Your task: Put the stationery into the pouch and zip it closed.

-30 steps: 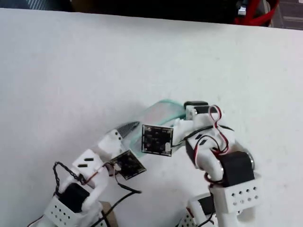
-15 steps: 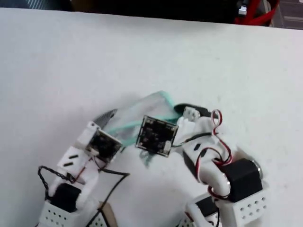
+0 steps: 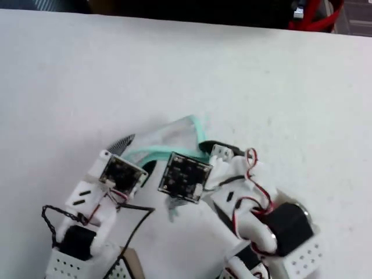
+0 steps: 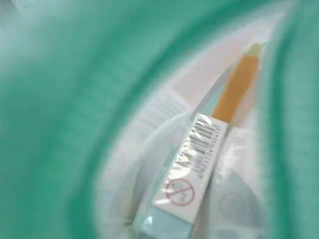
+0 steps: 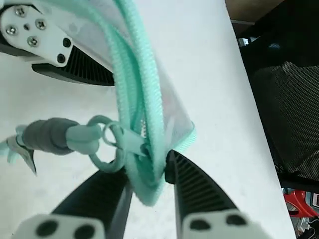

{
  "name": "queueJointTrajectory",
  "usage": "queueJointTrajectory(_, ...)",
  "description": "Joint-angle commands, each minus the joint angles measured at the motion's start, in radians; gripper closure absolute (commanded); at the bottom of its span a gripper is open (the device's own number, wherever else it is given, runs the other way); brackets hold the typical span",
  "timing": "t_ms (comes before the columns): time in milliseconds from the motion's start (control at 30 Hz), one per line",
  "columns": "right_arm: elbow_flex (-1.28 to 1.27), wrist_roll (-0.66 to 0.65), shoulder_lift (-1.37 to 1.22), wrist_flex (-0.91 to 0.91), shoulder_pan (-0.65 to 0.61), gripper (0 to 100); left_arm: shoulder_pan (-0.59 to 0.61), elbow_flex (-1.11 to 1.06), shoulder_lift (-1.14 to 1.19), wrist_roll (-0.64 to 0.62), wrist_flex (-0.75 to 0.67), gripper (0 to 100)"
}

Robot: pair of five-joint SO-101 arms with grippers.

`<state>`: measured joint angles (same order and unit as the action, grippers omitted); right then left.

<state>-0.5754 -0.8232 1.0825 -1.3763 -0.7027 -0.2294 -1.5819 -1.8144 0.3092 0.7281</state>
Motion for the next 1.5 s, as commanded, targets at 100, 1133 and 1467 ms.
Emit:
queueJointTrajectory(100,-0.037,-0.026,-0.004,0.038,-0.104,92.0,0.005,0.071,-0.010,0.011,0.009,95)
queueJointTrajectory(1133,-0.072,-0.107,-0.163,0.300,-0.025,97.8,-0.094,0.232,-0.010,0.247,0.397,86)
queueJointTrajectory(1467,-0.080,-0.044,-0.189,0.314,0.061,97.8,0.117,0.344,-0.010,-0.081,0.393,62)
